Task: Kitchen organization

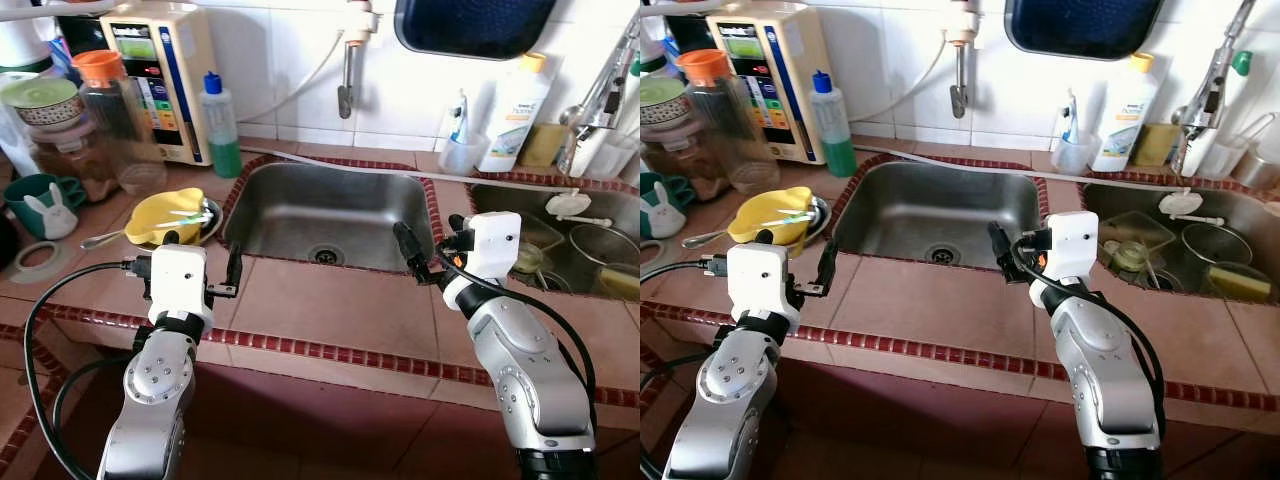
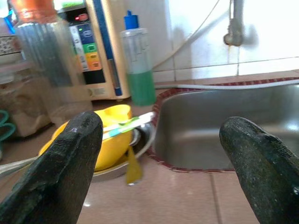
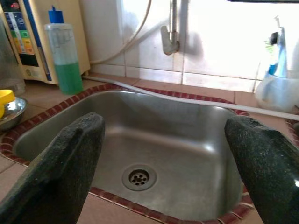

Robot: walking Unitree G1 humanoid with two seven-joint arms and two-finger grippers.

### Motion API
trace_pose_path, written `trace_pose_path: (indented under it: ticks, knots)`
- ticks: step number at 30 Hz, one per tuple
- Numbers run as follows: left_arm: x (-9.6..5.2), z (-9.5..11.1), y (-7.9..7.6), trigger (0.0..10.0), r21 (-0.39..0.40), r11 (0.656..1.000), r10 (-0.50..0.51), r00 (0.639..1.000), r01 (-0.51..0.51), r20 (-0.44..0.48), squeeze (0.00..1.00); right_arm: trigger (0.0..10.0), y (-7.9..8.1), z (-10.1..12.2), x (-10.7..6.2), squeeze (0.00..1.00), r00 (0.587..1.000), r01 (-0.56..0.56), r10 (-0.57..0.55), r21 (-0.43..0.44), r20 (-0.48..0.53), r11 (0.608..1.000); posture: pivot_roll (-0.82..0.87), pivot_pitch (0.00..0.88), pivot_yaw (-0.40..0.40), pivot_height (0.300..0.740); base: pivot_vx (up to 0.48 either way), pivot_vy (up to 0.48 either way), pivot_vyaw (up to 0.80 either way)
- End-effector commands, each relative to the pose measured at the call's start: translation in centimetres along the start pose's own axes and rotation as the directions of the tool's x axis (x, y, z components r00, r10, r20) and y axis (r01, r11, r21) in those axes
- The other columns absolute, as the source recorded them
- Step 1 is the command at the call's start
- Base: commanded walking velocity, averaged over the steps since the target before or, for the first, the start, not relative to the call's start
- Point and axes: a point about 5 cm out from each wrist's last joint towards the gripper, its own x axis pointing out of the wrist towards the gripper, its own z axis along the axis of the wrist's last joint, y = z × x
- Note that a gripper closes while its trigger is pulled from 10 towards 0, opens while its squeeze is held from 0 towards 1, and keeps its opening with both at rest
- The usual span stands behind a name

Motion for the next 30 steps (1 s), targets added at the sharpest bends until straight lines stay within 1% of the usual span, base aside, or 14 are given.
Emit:
trace_pose_path:
  ticks: [1, 7, 9, 10, 13, 15, 16, 18, 20, 22, 23, 25, 26, 30]
  knots:
    - [0.0, 0.2, 0.3, 10.0, 0.008, 1.000, 0.011, 1.000, -0.011, 0.008, 0.00, 10.0, 0.1, 0.4, 0.1, 0.00, 1.000, -0.009, 0.009, -0.003, 0.010, 1.000, 0.02, 0.000, -0.009, 0.740, 0.000, 0.000, 0.00]
    - [0.1, 0.2, 0.4, 10.0, 0.009, 1.000, 0.013, 1.000, -0.013, 0.009, 0.00, 10.0, 0.3, 0.4, 0.1, 0.00, 1.000, -0.013, 0.013, 0.001, 0.011, 1.000, 0.02, 0.000, -0.009, 0.740, 0.000, 0.000, 0.00]
    - [0.5, 0.3, 0.6, 10.0, 0.011, 1.000, 0.028, 1.000, -0.028, 0.012, 0.00, 10.0, 0.8, 0.7, 0.4, 0.00, 0.999, -0.046, 0.045, 0.033, 0.016, 0.998, 0.02, 0.000, -0.010, 0.740, 0.000, 0.000, 0.00]
    - [0.5, 0.3, 0.6, 10.0, 0.011, 1.000, 0.028, 1.000, -0.028, 0.012, 0.00, 10.0, 0.8, 0.7, 0.4, 0.00, 0.999, -0.046, 0.045, 0.033, 0.016, 0.998, 0.02, 0.000, -0.010, 0.740, 0.000, 0.000, 0.00]
    - [1.3, 0.6, 1.0, 10.0, 0.020, 0.999, 0.028, 0.999, -0.029, 0.023, 0.00, 10.0, 1.9, 0.8, 0.5, 0.00, 0.994, -0.112, 0.112, 0.086, 0.007, 0.990, 0.02, 0.000, -0.012, 0.740, 0.000, 0.000, 0.00]
    - [1.7, 0.7, 1.0, 10.0, 0.022, 1.000, 0.021, 0.999, -0.022, 0.031, 0.00, 10.0, 2.3, 0.7, 0.4, 0.00, 0.990, -0.138, 0.139, 0.100, -0.001, 0.985, 0.02, 0.000, -0.015, 0.740, 0.000, 0.000, 0.00]
    - [2.3, 0.8, 1.1, 10.0, 0.024, 0.999, 0.023, 0.999, -0.024, 0.038, 0.00, 10.0, 2.8, 0.5, 0.3, 0.00, 0.987, -0.161, 0.163, 0.115, -0.008, 0.980, 0.02, 0.000, -0.014, 0.740, 0.000, 0.000, 0.00]
    - [2.7, 0.8, 1.2, 10.0, 0.023, 0.999, 0.025, 0.999, -0.026, 0.041, 0.00, 10.0, 3.0, 0.4, 0.2, 0.00, 0.985, -0.168, 0.171, 0.119, -0.011, 0.978, 0.02, 0.000, -0.014, 0.740, 0.000, 0.000, 0.00]
    - [3.2, 1.3, 1.1, 10.0, 0.015, 1.000, 0.023, 0.998, -0.024, 0.057, 0.00, 10.0, 3.3, 0.4, 0.0, 0.00, 0.982, -0.186, 0.189, 0.117, -0.012, 0.975, 0.01, 0.000, -0.010, 0.740, 0.000, 0.000, 0.00]
    - [3.2, 1.4, 1.0, 10.0, 0.013, 1.000, 0.021, 0.998, -0.022, 0.062, 0.00, 10.0, 3.4, 0.4, -0.1, 0.00, 0.982, -0.188, 0.191, 0.117, -0.013, 0.975, 0.01, 0.000, -0.009, 0.740, 0.000, 0.000, 0.00]
    - [3.2, 1.5, 0.7, 10.0, 0.011, 1.000, 0.013, 0.998, -0.013, 0.066, 0.00, 10.0, 3.3, 0.4, -0.2, 0.00, 0.982, -0.186, 0.189, 0.112, -0.015, 0.976, 0.01, 0.000, -0.008, 0.740, 0.000, 0.000, 0.00]
    - [2.7, 1.0, 0.1, 10.0, 0.006, 1.000, -0.013, 0.999, 0.013, 0.049, 0.00, 10.0, 3.3, 0.2, -0.4, 0.00, 0.981, -0.186, 0.190, 0.115, -0.027, 0.976, 0.01, 0.000, -0.008, 0.740, 0.000, 0.000, 0.00]
    - [2.7, 0.9, 0.0, 10.0, 0.005, 1.000, -0.016, 0.999, 0.015, 0.045, 0.00, 10.0, 3.3, 0.2, -0.4, 0.00, 0.981, -0.186, 0.190, 0.116, -0.029, 0.976, 0.01, 0.000, -0.008, 0.740, 0.000, 0.000, 0.00]
    - [2.9, 0.2, -0.5, 10.0, -0.007, 0.999, -0.033, 0.999, 0.034, 0.022, 0.00, 10.0, 3.5, 0.0, -0.6, 0.00, 0.979, -0.194, 0.201, 0.129, -0.039, 0.972, 0.02, 0.002, -0.013, 0.740, 0.000, 0.000, 0.00]
